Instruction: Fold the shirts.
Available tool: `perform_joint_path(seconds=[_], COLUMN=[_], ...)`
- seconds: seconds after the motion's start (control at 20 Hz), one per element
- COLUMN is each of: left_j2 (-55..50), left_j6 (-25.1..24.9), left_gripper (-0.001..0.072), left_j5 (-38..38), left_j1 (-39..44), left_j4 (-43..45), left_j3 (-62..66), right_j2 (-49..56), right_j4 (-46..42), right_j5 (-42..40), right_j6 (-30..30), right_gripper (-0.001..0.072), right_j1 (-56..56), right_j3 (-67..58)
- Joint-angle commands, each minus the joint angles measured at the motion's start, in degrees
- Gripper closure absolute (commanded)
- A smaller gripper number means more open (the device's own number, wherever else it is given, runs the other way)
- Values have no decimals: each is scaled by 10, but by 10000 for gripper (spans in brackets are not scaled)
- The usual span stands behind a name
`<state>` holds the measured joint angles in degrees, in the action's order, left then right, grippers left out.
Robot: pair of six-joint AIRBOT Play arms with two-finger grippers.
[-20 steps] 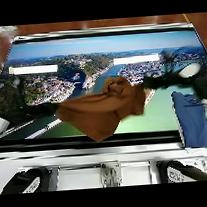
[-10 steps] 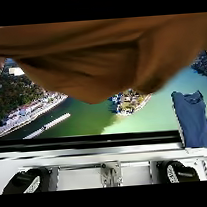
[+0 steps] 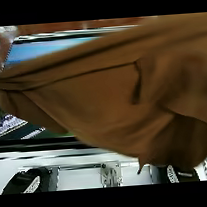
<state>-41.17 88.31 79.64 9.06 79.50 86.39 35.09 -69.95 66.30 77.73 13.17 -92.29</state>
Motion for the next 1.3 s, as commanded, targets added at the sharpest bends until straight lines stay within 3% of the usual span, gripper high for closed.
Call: perform_joint_path(seconds=[0.0, 0.05, 0.25, 0.4, 0.5, 0.75, 0.8, 0.85, 0.9, 1.05, 1.1, 1.15, 1.25], left_j2=[-40, -65, -217, -345, -404, -476, -474, -471, -466, -422, -403, -388, -372], left_j6=[41, 64, 79, 116, 139, 140, 139, 137, 117, 53, 44, 54, 36], left_gripper=[665, 664, 665, 664, 664, 637, 633, 607, 606, 606, 186, 35, 34], left_j5=[-58, -93, -169, -175, -178, -199, -200, -182, -151, -67, -49, -25, 41], left_j1=[0, 0, -2, -9, -9, -9, -13, -19, -32, -96, -123, -154, -202], left_j4=[51, 59, 66, 83, 81, 69, 69, 69, 65, 36, 11, -11, -35], left_j3=[-106, -142, -193, -180, -171, -169, -165, -153, -130, -70, -67, -68, -79], right_j2=[113, 153, 342, 476, 541, 636, 639, 636, 628, 591, 573, 556, 537], right_j4=[-68, -66, -13, 89, 109, 139, 171, 201, 226, 200, 173, 143, 86], right_j5=[159, 154, 67, -75, -157, -198, -198, -190, -167, -26, 19, 65, 143], right_j6=[12, 31, 90, 92, 99, 147, 145, 125, 78, 24, 23, 23, 23], right_gripper=[634, 634, 634, 633, 633, 622, 522, 267, 87, 81, 82, 82, 82], right_j1=[0, 0, -33, -80, -103, -123, -120, -114, -103, -47, -21, 3, 43], right_j3=[13, 27, 66, 66, 66, 66, 66, 63, 56, 14, 10, 11, 11])
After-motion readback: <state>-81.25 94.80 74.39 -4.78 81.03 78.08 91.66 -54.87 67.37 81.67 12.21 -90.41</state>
